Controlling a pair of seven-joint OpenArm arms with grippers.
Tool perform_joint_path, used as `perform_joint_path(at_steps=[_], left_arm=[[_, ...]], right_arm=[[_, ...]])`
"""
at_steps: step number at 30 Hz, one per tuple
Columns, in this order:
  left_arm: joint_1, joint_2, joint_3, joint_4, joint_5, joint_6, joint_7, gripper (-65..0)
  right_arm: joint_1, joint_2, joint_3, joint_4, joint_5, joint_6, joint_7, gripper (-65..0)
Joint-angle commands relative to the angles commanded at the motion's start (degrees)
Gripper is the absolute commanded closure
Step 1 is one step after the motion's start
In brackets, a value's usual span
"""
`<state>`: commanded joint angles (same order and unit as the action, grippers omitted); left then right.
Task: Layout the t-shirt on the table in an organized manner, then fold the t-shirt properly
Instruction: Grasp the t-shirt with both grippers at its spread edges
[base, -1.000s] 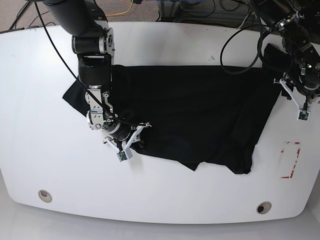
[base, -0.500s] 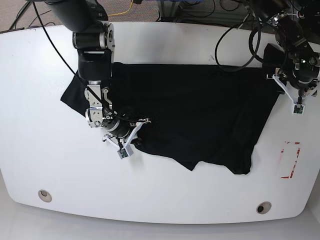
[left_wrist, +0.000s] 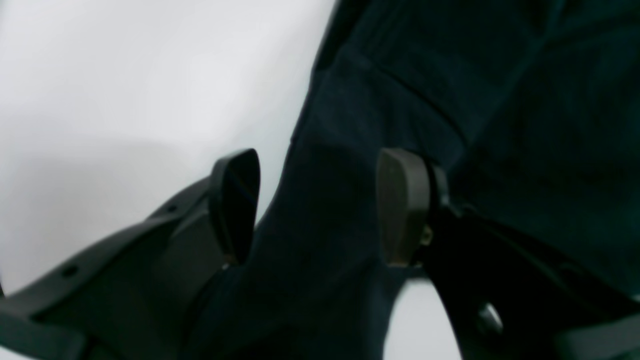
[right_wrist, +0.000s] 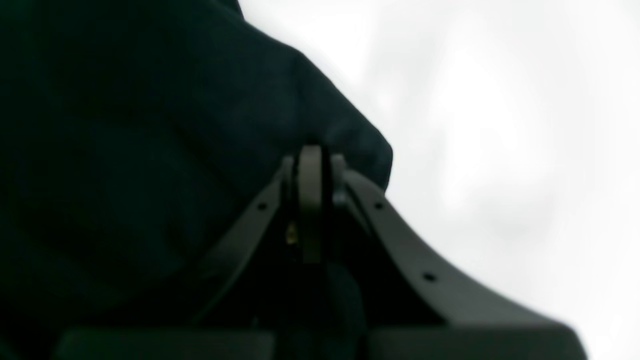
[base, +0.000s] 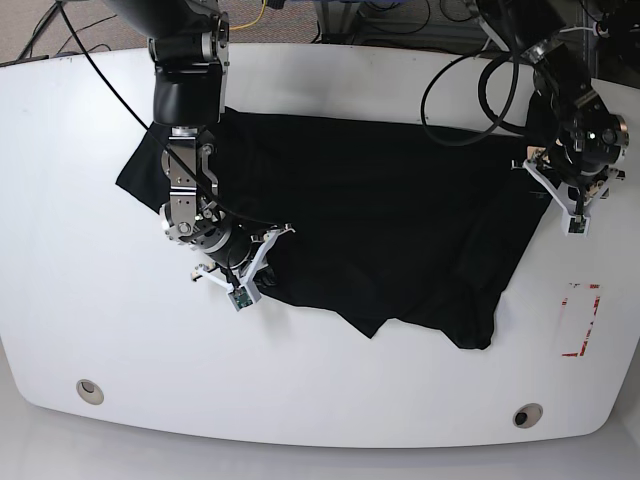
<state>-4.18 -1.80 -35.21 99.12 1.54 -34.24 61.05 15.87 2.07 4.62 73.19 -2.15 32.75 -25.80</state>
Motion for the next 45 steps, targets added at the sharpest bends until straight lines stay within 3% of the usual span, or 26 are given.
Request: perform_joint_path(at_steps=[8, 21, 29, 36, 41, 45], left_arm=[[-6.15, -0.09, 0.0, -6.24, -0.09, 0.0, -0.09, -35.0], [-8.7, -0.26, 3.87, -11.52, -0.26, 0.0, -0.26, -35.0], [-7.65, 0.09, 7.38, -14.95, -0.35, 0.0, -5.98, -35.0], [-7.65, 0.09, 8.09, -18.29, -0.44, -0.26, -7.03, -34.2], [-7.56, 0.09, 8.97, -18.55, -0.44, -0.26, -7.21, -21.8], [-7.56, 0.0, 8.97, -18.64, -0.09, -0.26, -7.21, -4.2]], right_arm=[[-5.1, 0.0, 0.0, 8.35, 0.09, 0.0, -3.25, 0.0], [-15.74, 0.0, 0.0, 21.19, 0.09, -0.09, -5.71, 0.0], [-19.43, 0.0, 0.0, 23.56, 0.0, -0.09, -5.71, 0.0], [-19.87, 0.26, 0.18, 23.65, 0.0, -0.09, -5.71, 0.0], [-19.87, 0.26, 0.35, 23.65, 0.0, -0.09, -5.71, 0.0], [-19.6, 0.26, 0.35, 23.65, 0.0, -0.09, -5.71, 0.0]])
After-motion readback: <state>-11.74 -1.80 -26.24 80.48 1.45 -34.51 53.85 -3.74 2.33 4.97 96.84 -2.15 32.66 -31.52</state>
